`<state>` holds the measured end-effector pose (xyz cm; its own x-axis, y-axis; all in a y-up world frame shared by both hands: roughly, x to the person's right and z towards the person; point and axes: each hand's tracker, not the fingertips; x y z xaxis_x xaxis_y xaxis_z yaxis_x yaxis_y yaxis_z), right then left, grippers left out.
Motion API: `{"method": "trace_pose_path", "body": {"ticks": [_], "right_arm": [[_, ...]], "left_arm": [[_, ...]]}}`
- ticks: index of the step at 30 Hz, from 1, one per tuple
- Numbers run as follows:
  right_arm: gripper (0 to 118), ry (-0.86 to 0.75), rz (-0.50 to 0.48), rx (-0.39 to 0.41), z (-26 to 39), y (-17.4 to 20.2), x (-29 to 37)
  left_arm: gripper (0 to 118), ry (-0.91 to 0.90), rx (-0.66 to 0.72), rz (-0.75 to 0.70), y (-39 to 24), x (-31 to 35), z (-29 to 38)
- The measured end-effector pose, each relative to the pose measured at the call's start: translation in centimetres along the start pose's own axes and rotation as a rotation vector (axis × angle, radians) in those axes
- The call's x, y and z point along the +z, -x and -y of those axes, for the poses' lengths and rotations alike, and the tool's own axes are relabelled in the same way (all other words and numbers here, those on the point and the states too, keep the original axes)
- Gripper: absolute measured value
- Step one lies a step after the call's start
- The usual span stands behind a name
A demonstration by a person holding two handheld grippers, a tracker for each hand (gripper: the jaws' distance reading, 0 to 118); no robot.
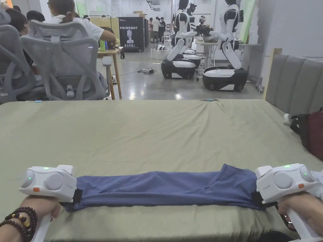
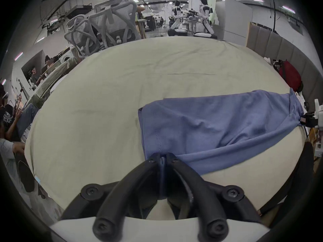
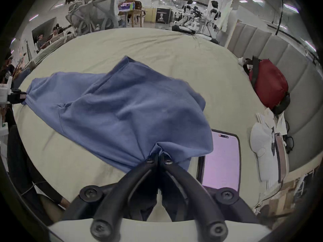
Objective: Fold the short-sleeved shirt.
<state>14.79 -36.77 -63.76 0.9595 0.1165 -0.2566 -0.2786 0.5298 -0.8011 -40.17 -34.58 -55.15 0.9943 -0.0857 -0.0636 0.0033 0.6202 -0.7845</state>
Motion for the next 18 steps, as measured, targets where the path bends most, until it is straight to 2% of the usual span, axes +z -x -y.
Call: {"method": "trace_pose_path", "body": {"ticks": [1,2,3,4,5,6,7,9,10,11,12,13,14,18], "right_arm": [[10,-0.007,0.007,0.001,0.3,0.0,0.6],[27,-0.015,0.038,0.006,0.1,0.2,1.0],[57,-0.018,0.057,0.017,-0.1,0.3,1.5],[100,-0.027,0.049,0.024,-0.3,0.3,1.9],[118,-0.056,0.034,0.032,-0.4,0.7,2.8],[117,-0.128,0.002,0.023,-0.8,0.9,3.7],[109,-0.159,-0.016,-0.002,-1.5,1.0,4.3],[104,-0.201,-0.001,-0.050,-2.6,1.6,5.8],[88,-0.235,0.000,-0.063,-3.0,1.9,6.4],[65,-0.272,-0.004,-0.061,-3.5,2.3,6.9],[33,-0.300,0.007,-0.051,-3.8,2.9,7.3],[0,-0.311,0.023,-0.048,-4.0,3.5,7.6],[0,-0.315,0.035,-0.046,-4.3,4.1,7.6],[0,-0.331,-0.029,-0.028,-5.0,5.8,7.8]], "left_arm": [[13,-0.003,0.015,0.011,0.2,0.2,-0.1],[27,-0.008,0.032,0.027,0.5,0.5,-0.2],[53,-0.017,0.052,0.020,0.5,1.1,-0.2],[96,-0.025,0.060,-0.011,0.6,1.2,-0.5],[118,-0.045,0.045,-0.032,0.6,1.5,-0.7],[111,-0.120,0.007,-0.050,0.9,2.4,-0.8],[107,-0.141,-0.001,-0.024,1.1,2.9,-1.1],[110,-0.133,0.012,-0.016,1.6,3.7,-1.7],[103,-0.137,0.019,-0.021,1.7,4.1,-2.0],[85,-0.155,0.028,-0.022,1.2,4.6,-2.6],[57,-0.203,0.029,0.000,1.5,5.0,-2.6],[9,-0.225,0.015,0.008,1.7,5.2,-2.7],[0,-0.247,0.002,0.011,2.0,5.3,-2.5],[0,-0.228,0.025,0.027,2.7,5.2,-2.2]]}}
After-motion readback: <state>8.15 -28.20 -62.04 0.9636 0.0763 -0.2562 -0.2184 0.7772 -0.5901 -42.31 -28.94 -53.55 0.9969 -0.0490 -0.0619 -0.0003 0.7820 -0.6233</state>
